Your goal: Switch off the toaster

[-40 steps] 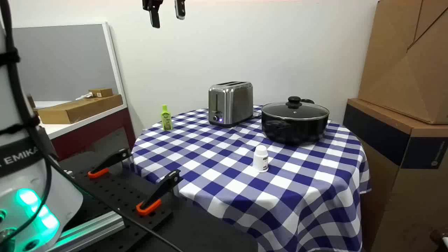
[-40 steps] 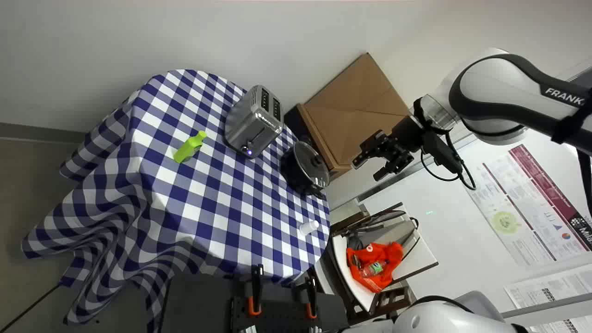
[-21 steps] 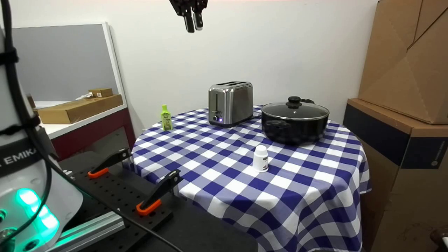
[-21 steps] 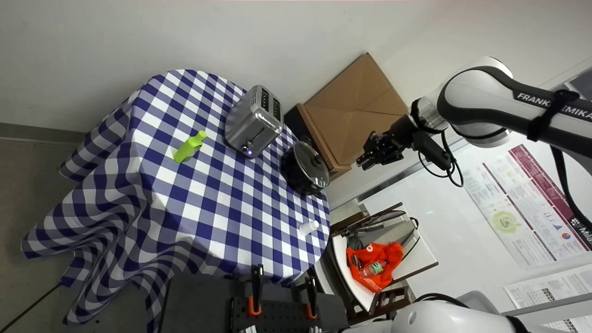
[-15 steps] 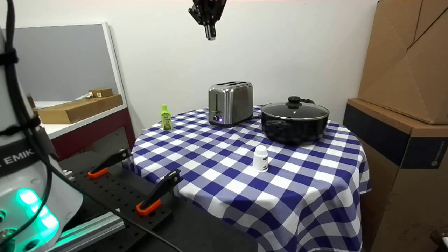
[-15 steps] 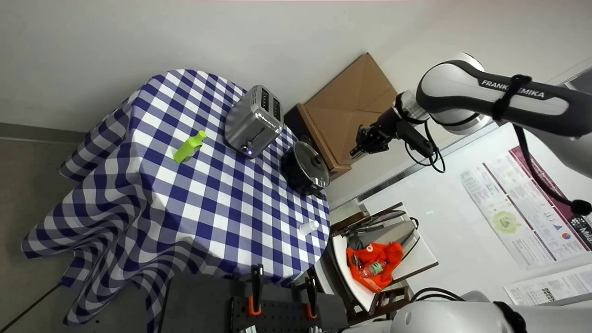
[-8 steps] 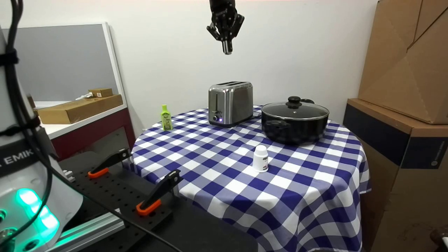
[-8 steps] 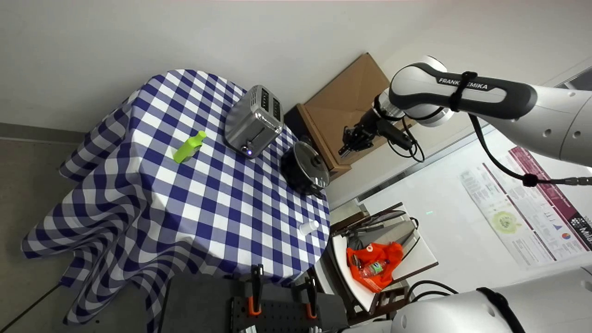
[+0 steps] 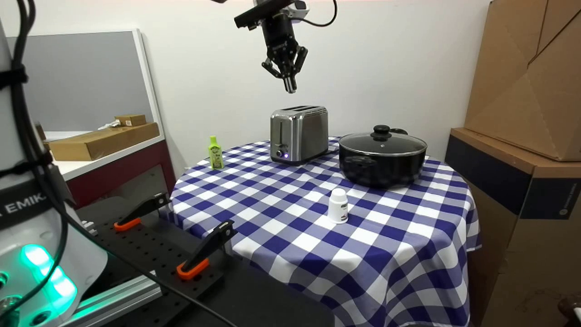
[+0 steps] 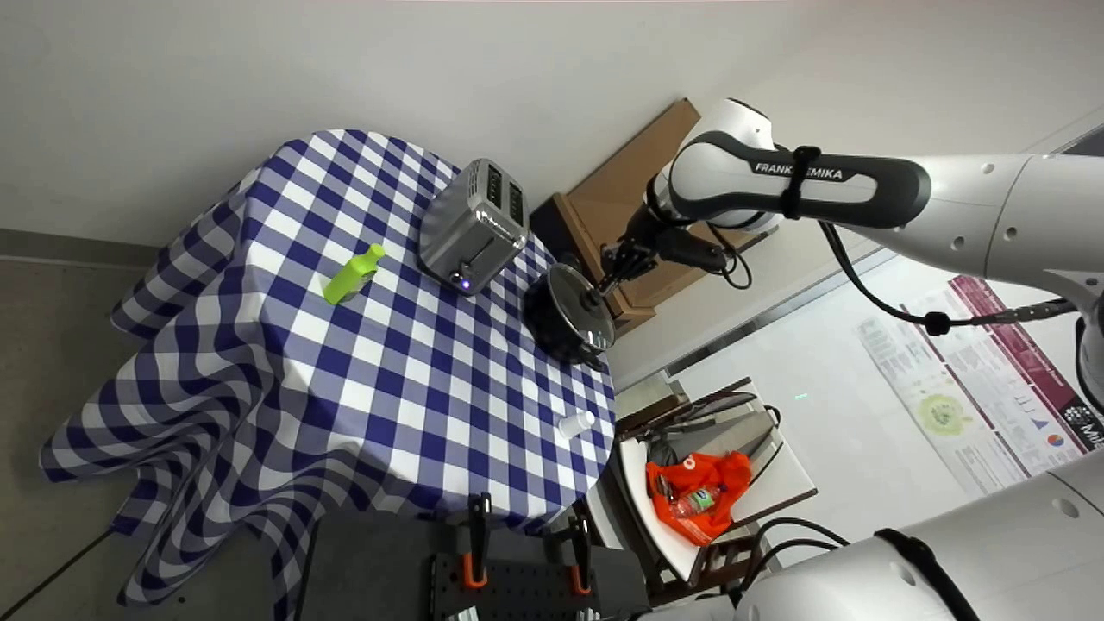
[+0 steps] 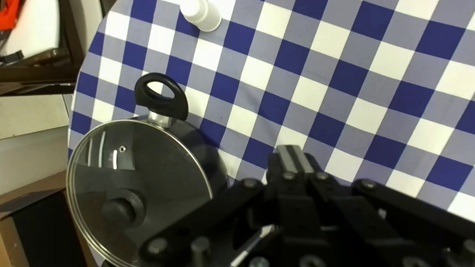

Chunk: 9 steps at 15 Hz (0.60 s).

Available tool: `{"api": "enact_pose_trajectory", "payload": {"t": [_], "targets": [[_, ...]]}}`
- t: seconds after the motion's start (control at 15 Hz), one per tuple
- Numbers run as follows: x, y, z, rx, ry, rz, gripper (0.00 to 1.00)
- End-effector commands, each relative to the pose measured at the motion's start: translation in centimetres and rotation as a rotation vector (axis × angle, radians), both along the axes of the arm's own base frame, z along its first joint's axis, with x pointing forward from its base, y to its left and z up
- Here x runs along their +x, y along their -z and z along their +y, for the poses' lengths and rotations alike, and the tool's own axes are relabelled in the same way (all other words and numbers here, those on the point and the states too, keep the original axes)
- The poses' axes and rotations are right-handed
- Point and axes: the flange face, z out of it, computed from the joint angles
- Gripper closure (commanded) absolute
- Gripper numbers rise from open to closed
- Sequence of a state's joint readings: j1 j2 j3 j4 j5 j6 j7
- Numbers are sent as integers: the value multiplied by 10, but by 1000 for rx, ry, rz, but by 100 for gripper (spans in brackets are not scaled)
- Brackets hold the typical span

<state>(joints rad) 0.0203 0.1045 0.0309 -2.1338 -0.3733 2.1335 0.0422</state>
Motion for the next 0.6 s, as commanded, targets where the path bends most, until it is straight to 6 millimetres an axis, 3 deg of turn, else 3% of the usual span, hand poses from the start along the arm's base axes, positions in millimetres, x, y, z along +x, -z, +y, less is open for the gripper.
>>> {"api": "enact_pose_trajectory", "payload": {"t": [0.0,0.53], "targets": [[1,26,10,-32,-65,-24,100],[25,86,19,-45,-126,-70,100]]}}
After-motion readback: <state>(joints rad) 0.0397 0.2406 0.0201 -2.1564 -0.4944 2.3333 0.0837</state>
